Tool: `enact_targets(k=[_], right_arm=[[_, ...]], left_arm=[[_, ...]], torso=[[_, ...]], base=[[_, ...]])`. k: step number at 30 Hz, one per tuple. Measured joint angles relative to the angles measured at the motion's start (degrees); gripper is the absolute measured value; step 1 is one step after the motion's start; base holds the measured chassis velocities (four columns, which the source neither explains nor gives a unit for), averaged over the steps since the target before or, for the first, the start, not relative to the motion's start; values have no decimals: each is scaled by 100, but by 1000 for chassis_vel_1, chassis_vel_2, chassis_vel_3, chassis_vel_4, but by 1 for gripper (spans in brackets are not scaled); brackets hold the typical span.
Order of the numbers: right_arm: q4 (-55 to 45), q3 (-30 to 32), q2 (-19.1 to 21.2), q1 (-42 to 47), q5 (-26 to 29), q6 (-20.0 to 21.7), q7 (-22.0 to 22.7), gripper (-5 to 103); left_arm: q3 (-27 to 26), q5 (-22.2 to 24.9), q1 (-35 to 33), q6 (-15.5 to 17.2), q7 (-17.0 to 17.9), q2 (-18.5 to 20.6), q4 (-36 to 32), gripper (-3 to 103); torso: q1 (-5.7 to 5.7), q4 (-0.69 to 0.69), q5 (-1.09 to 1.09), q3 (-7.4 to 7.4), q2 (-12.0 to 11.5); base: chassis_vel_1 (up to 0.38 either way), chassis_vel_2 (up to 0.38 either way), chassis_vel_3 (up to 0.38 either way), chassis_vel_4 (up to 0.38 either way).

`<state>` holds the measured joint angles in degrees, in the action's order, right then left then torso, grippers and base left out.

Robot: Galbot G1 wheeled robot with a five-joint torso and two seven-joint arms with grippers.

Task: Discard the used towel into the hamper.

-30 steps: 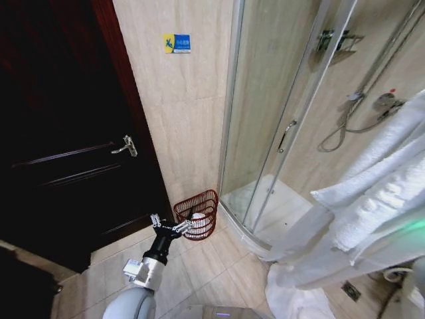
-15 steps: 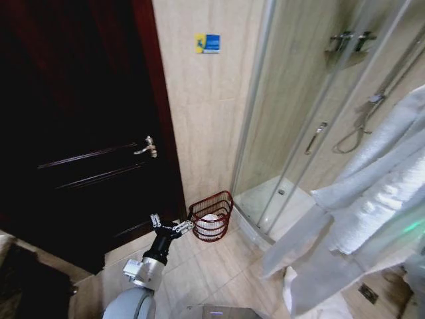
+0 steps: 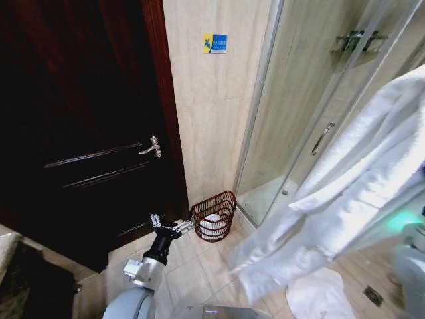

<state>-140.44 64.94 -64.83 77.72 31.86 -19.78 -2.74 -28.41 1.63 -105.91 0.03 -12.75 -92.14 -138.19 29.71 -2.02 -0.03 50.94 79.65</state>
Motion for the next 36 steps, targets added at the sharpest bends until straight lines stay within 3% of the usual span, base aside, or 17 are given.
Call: enact_targets(k=[13, 21, 36], right_arm=[[563, -469, 848, -953, 555, 170, 18, 9], [1587, -807, 1415, -2105, 933, 179, -101, 9], [2371, -1166, 1833, -3229, 1243, 345, -361, 9]], left_arm=[[-2, 0, 0, 0, 0, 1, 0, 100], [-1, 0, 0, 0, 0, 1, 0, 100], [-1, 0, 0, 0, 0, 1, 0, 100]], torso=[[0, -1, 3, 0, -1], [0, 1, 4, 0, -1], [0, -1, 1, 0, 0]], base=[[75, 78, 55, 53], [3, 2, 6, 2], [27, 27, 24, 28]])
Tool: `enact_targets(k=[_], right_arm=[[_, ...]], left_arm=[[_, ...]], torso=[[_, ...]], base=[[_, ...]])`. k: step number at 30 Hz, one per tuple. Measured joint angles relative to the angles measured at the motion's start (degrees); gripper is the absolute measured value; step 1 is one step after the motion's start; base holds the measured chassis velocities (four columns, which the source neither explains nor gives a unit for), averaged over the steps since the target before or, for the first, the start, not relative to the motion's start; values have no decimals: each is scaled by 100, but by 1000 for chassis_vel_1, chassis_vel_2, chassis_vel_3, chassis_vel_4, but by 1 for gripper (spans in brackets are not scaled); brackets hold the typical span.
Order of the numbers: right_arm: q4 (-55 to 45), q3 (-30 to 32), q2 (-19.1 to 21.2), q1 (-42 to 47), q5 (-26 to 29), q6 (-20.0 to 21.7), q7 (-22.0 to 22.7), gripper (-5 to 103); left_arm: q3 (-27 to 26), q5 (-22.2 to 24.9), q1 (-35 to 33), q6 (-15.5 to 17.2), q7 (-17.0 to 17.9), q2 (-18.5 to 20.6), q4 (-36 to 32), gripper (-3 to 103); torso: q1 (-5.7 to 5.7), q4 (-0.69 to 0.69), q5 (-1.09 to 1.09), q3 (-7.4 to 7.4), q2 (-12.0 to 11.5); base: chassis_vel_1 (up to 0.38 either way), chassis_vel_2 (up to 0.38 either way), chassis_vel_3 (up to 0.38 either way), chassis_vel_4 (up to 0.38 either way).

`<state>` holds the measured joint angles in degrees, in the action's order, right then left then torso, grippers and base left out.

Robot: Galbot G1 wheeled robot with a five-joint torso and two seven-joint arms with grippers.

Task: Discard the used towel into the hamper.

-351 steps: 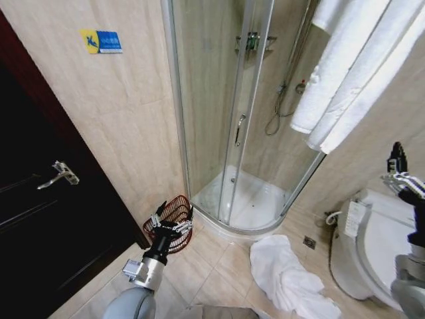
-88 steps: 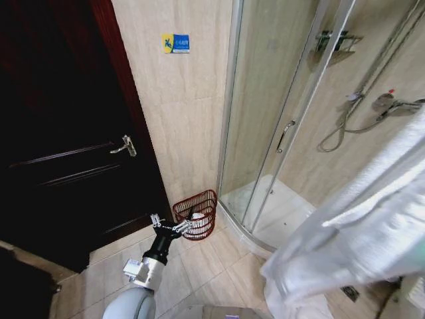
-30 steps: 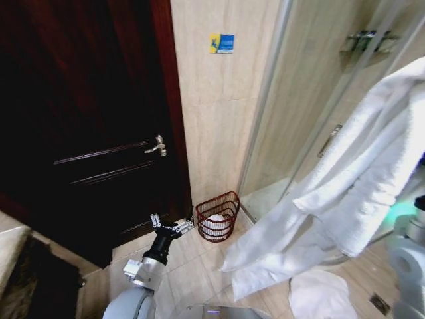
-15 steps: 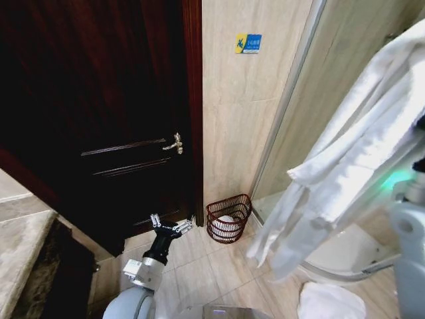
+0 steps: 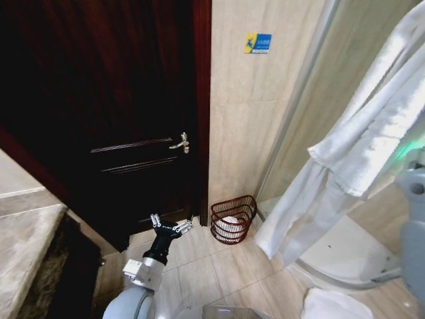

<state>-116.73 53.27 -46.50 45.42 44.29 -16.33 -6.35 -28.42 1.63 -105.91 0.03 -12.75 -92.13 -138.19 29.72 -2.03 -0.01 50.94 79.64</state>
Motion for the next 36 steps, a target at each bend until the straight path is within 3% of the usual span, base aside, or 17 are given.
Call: enact_targets(k=[11, 19, 22, 28, 36], right_arm=[[506, -69, 240, -421, 471, 98, -263, 9], [790, -165, 78, -629, 556, 123, -464, 9], [803, -244, -289, -609, 297, 99, -529, 9], [909, -503, -1102, -663, -712, -154, -441, 9], [1364, -830, -1729, -1249, -1503, -248, -286, 9]], left_arm=[[0, 0, 0, 0, 0, 0, 0, 100], [-1, 0, 0, 0, 0, 0, 0, 100], [-1, 0, 0, 0, 0, 0, 0, 100], [0, 0, 0, 0, 0, 0, 0, 100], [0, 0, 0, 0, 0, 0, 0, 100]], torso=[[0, 1, 2, 0, 0], [0, -2, 0, 0, 0], [-1, 5, 1, 0, 0], [0, 1, 2, 0, 0], [0, 2, 0, 0, 0]], base=[[81, 90, 88, 85], [73, 70, 67, 67], [0, 0, 0, 0], [0, 0, 0, 0], [0, 0, 0, 0]])
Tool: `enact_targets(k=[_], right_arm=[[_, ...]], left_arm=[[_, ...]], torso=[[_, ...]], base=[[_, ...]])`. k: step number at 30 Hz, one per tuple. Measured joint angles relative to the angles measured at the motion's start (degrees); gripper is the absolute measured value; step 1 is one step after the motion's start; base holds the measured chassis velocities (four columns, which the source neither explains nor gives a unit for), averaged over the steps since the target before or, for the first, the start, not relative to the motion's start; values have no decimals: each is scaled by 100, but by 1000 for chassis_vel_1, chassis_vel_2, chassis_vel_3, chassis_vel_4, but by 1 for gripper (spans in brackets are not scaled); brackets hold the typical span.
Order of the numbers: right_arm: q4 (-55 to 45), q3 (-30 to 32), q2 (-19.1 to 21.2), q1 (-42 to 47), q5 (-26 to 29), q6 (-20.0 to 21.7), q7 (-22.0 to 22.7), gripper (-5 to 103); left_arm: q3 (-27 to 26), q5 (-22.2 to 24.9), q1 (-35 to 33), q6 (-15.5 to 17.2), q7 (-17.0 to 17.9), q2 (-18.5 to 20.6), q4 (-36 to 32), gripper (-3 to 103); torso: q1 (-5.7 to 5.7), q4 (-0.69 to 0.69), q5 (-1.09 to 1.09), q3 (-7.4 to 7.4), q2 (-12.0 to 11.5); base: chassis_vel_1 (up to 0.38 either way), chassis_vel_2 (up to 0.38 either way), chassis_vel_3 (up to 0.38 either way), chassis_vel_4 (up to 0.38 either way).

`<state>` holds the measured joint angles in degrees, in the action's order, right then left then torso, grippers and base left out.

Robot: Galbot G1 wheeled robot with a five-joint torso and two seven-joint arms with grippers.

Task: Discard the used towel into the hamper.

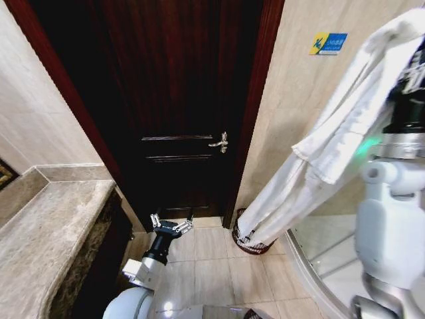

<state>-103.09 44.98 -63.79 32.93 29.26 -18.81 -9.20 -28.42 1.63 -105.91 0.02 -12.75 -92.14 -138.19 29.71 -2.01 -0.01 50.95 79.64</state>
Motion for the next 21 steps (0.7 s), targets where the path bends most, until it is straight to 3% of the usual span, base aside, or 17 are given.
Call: enact_targets(k=[12, 21], right_arm=[[1014, -639, -588, -1393, -701, -256, 108, 9], [1411, -533, -833, -1847, -867, -251, 109, 9]], left_arm=[[0, 0, 0, 0, 0, 0, 0, 100], [0, 0, 0, 0, 0, 0, 0, 100]], torso=[[1, -1, 1, 0, 0], [0, 0, 2, 0, 0]], base=[[0, 0, 0, 0], [0, 0, 0, 0]])
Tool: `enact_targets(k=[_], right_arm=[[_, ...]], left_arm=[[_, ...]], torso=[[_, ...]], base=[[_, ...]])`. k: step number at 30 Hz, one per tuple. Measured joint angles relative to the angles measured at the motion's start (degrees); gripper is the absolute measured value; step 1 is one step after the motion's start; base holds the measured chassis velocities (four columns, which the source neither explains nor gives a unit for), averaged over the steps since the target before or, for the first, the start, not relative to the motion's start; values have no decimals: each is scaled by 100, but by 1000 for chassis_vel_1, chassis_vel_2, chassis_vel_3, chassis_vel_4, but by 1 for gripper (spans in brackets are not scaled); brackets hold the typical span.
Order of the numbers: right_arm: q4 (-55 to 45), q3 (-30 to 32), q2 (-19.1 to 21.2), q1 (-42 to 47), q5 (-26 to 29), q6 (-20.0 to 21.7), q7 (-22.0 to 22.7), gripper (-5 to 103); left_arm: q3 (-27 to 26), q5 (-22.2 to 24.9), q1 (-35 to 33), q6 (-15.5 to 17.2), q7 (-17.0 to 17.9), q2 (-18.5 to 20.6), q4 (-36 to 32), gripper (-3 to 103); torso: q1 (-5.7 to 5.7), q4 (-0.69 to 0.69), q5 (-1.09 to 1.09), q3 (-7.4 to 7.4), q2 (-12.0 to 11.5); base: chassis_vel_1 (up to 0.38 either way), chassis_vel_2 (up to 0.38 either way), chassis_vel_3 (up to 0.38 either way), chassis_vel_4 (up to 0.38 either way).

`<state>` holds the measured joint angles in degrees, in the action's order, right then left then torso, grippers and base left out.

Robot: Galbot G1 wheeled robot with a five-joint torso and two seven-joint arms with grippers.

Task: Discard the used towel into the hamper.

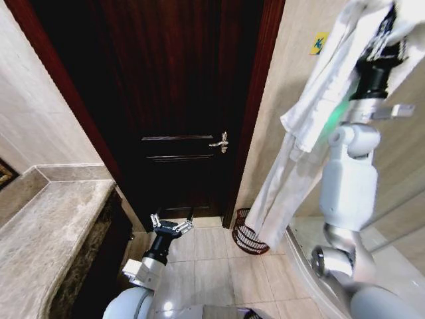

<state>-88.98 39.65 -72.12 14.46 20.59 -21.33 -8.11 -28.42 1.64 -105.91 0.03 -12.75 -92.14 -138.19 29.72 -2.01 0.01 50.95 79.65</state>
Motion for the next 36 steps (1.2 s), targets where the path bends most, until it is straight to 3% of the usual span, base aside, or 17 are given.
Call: enact_targets(k=[9, 24, 36], right_arm=[[316, 69, -88, -206, -210, -55, 62, 9], [-55, 262, -47, 1256, 57, -193, -55, 9], [54, 368, -384, 2098, 201, -682, -253, 9]], left_arm=[[0, 0, 0, 0, 0, 0, 0, 100], [0, 0, 0, 0, 0, -1, 0, 100], [0, 0, 0, 0, 0, 0, 0, 100]], torso=[[0, -2, -2, 0, 0], [-1, 0, -1, 0, 0], [0, -2, -3, -1, 0]], base=[[0, 0, 0, 0], [0, 0, 0, 0], [0, 0, 0, 0]])
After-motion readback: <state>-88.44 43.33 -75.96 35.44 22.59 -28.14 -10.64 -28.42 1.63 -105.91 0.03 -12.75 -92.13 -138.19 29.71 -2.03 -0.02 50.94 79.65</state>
